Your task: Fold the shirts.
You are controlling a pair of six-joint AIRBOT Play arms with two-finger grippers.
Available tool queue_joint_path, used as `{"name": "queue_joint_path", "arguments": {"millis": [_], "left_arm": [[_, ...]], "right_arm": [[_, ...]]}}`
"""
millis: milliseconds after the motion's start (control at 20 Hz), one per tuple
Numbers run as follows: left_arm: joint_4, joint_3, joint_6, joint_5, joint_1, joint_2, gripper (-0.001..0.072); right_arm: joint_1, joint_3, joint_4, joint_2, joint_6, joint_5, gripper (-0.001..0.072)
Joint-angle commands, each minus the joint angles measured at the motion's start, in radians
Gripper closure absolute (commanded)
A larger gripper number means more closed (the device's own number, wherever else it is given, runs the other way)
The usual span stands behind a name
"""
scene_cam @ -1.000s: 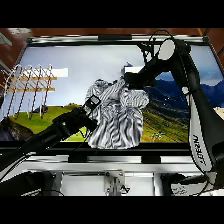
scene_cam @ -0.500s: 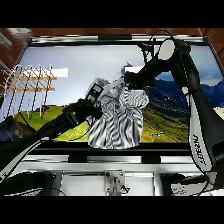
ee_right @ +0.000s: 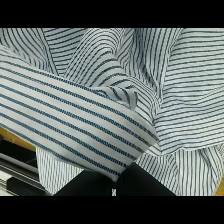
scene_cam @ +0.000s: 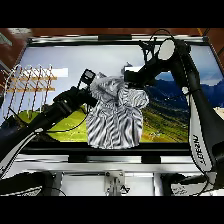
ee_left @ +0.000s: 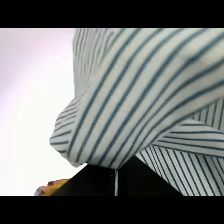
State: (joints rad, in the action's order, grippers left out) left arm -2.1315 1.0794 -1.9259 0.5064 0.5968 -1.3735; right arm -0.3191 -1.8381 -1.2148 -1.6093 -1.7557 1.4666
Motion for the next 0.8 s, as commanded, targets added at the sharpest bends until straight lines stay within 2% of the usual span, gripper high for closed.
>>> {"name": "queue_joint_path", "arguments": {"millis": [0, 150, 350, 400, 450, 500, 600, 700, 750], "left_arm": [[0.0, 0.06, 0.125, 0.0, -0.016, 0.037, 0.0654], [0.003, 0.105, 0.138, 0.019, -0.055, 0.072, 0.0655], [0.031, 0.168, 0.143, 0.176, -0.101, 0.094, 0.0656], [0.086, 0.18, 0.187, 0.213, -0.104, 0.096, 0.0656], [0.166, 0.192, 0.24, 0.248, -0.104, 0.096, 0.0656], [0.274, 0.198, 0.301, 0.267, -0.104, 0.096, 0.0656], [0.439, 0.198, 0.34, 0.285, -0.104, 0.09, 0.0656], [0.539, 0.198, 0.34, 0.291, -0.104, 0.08, 0.0655], [0.563, 0.198, 0.34, 0.29, -0.104, 0.077, 0.0655]], "right_arm": [[0.0, 0.0, -0.039, 0.0, -0.001, -0.002, 0.0625], [0.0, 0.0, -0.105, 0.0, -0.001, 0.0, 0.0625], [0.0, 0.0, -0.142, 0.0, 0.004, 0.02, 0.0624], [0.0, 0.0, -0.141, 0.0, 0.004, 0.022, 0.0584], [0.0, 0.0, -0.137, 0.0, 0.005, 0.022, 0.0428], [0.0, 0.0, -0.128, 0.0, 0.009, 0.022, 0.0343], [0.0, 0.0, -0.125, -0.002, 0.008, 0.022, 0.0343], [0.0, 0.0, -0.118, -0.002, 0.019, 0.024, 0.0203], [0.0, 0.0, -0.103, -0.002, 0.032, 0.029, 0.0198]]}}
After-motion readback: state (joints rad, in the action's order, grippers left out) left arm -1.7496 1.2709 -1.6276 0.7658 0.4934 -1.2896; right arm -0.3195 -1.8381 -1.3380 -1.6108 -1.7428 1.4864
